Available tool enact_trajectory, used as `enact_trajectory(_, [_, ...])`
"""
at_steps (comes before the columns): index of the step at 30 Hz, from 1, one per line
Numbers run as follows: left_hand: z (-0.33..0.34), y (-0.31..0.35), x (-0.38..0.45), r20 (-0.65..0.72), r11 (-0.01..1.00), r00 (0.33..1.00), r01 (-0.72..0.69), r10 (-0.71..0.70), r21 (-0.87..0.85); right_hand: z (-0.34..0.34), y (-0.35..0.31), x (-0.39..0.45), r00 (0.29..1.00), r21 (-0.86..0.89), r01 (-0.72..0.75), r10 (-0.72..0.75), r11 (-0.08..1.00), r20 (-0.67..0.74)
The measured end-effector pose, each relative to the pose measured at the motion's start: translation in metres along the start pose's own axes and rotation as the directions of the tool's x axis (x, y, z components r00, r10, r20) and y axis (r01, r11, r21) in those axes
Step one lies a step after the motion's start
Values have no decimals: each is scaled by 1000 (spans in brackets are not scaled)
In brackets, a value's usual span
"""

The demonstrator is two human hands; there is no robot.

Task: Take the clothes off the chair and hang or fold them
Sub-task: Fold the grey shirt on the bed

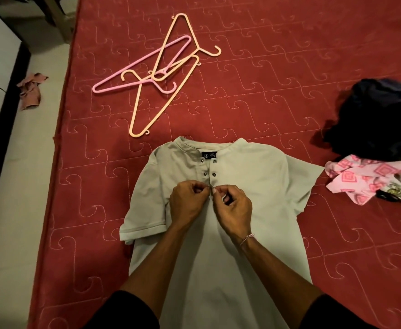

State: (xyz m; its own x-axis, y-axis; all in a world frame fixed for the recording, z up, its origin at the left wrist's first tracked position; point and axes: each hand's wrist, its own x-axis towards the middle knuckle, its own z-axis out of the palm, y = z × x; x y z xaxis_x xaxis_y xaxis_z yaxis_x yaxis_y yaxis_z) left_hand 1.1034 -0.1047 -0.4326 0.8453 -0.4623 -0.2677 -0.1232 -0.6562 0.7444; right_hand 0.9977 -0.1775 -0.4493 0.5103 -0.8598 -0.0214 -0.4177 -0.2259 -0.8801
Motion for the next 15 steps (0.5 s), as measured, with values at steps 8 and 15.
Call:
enact_trajectory(8, [0, -6, -4, -67, 969, 979, 180, -194, -170, 2, -1, 1, 1000, -19, 4, -4, 1000, -5])
enact_trajectory(15, [-7, -2, -3, 68, 918, 972, 235, -225, -320, 7, -1, -1, 998, -80, 53, -56, 995, -29])
